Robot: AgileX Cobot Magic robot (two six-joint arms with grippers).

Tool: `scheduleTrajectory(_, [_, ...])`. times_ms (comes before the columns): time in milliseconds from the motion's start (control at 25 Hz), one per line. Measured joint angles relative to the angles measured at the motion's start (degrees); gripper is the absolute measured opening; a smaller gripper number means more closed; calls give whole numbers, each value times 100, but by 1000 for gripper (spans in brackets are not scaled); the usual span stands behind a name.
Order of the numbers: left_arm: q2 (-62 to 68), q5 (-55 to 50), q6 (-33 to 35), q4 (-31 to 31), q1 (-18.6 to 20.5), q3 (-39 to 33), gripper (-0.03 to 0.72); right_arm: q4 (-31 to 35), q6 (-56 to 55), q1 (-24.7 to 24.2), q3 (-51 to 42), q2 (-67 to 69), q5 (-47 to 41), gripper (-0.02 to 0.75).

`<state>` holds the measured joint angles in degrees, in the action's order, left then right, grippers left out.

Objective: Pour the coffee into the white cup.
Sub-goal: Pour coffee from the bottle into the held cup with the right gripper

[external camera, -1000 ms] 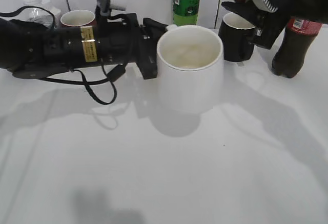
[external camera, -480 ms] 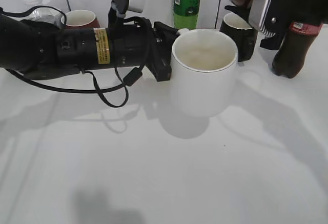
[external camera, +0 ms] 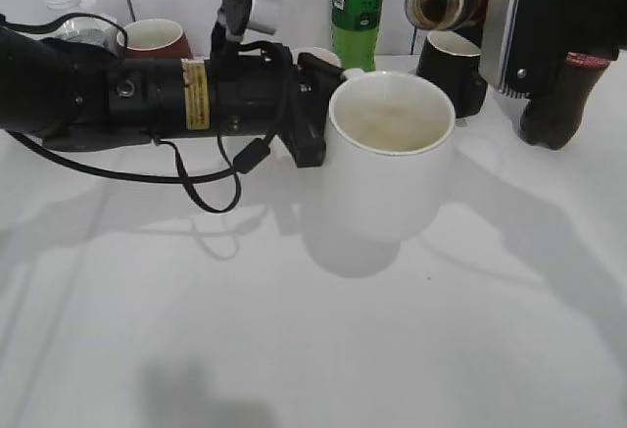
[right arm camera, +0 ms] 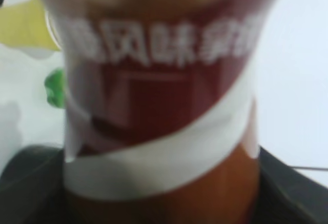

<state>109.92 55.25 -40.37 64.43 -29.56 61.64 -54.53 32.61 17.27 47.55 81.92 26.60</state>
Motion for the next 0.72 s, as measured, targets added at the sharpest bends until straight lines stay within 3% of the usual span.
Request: scheduleTrajectory(720, [0,0,-5,63,0,0,51,0,906,0,0,0,-47,528])
